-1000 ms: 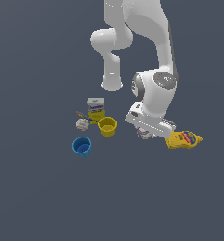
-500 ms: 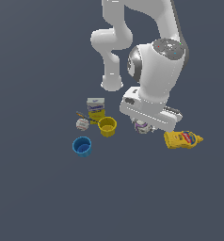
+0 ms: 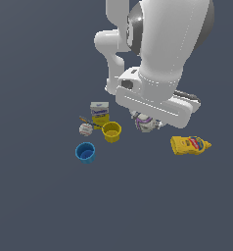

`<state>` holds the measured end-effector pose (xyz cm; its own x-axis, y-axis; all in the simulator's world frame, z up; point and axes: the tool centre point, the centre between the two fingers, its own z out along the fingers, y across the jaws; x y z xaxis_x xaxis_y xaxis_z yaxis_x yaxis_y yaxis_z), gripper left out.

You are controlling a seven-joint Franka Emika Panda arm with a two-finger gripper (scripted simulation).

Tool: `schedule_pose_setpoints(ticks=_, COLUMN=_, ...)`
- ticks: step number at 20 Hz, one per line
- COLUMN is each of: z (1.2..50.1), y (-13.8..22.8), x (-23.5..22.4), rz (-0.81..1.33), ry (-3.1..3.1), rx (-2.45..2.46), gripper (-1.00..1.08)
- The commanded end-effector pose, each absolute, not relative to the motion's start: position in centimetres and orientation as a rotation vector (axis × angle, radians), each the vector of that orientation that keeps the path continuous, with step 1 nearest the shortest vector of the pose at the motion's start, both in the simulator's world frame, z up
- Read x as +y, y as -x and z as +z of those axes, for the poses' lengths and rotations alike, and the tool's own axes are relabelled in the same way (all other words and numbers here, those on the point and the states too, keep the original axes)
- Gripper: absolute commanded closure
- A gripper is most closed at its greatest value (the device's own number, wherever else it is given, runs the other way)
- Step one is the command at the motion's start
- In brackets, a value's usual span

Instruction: Pick up a designated object from a clutter of objects.

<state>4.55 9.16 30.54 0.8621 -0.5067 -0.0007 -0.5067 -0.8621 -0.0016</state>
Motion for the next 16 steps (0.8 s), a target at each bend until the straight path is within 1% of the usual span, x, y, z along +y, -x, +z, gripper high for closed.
schedule_pose_setpoints(ticks=1, z=32.4, y=-5.2, x=8.5, rz=0.000, ry=3.031, rx=0.824, gripper=1.08)
schedule_pose_setpoints(ticks=8, z=35.6, y=-6.5, x=7.5, rz=0.000, ry=3.031, rx=0.825, gripper=1.08)
schedule_pose_setpoints(ticks=16, z=36.7, y=-7.0, x=7.1, rz=0.000, ry=3.031, rx=0.825, gripper=1.08)
